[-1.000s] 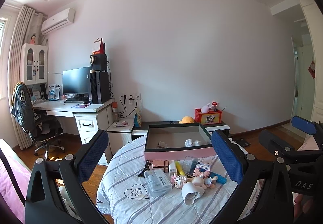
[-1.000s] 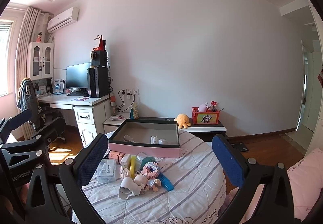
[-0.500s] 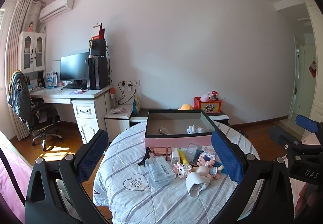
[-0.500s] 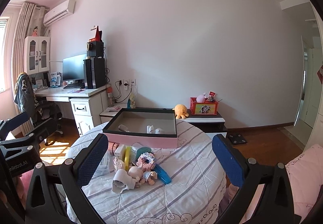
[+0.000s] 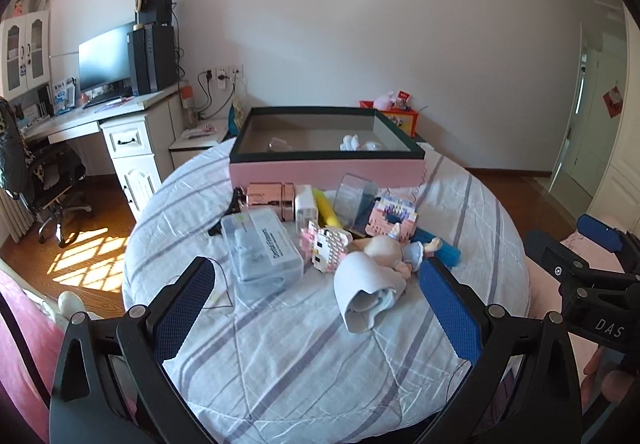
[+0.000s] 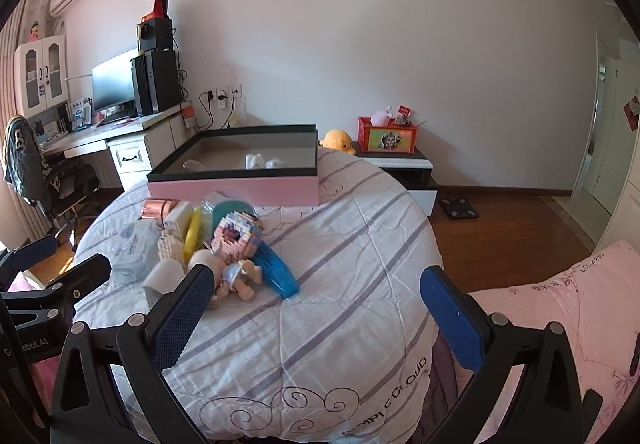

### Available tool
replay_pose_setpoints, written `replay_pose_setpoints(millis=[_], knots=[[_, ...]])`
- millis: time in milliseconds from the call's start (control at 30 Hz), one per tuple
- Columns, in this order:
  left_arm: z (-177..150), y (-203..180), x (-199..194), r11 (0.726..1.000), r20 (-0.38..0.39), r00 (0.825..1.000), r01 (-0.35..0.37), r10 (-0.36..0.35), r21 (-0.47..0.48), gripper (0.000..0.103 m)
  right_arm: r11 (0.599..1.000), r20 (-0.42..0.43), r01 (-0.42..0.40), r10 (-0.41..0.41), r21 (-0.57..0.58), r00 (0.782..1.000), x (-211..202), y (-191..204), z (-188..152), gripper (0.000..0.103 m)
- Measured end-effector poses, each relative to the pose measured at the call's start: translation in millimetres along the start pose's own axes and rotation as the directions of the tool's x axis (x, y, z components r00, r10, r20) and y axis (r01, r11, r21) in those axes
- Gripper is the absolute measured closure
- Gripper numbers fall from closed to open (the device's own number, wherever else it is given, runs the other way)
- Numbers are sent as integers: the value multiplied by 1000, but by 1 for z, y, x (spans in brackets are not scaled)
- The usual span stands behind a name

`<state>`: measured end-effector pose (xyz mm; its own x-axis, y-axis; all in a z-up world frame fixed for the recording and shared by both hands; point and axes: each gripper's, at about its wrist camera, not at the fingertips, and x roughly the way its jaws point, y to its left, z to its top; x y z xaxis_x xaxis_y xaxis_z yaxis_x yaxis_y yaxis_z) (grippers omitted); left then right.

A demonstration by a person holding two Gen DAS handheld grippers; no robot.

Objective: Organize rigid objects
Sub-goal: 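Grasp the white plug adapter with the left gripper while the right reaches the doll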

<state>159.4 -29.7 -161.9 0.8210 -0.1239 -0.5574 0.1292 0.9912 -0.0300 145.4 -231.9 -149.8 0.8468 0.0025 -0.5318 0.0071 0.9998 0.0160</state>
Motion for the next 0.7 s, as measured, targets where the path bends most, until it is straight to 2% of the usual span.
replay_pose_setpoints(millis=[267,433,533,600,700], knots=[[-15,-28,52,998,-103,995,-12,18,55,0,998,-80,3,2,57,997,34,-30,-16,0],[-19,-38,72,997,-126,992,-11,20,78,2,997,-113,-6,15,79,994,52,-41,-23,0],[-22,-41,86,997,-171,985,2,12,83,13,996,-126,-13,24,87,992,59,-45,-25,0],[-26,-39,95,997,-201,980,17,-3,71,34,996,-137,-19,31,89,990,63,-45,-26,0],[-28,-36,95,997,-198,979,51,-38,58,39,996,-148,-26,38,87,988,69,-42,-27,0]])
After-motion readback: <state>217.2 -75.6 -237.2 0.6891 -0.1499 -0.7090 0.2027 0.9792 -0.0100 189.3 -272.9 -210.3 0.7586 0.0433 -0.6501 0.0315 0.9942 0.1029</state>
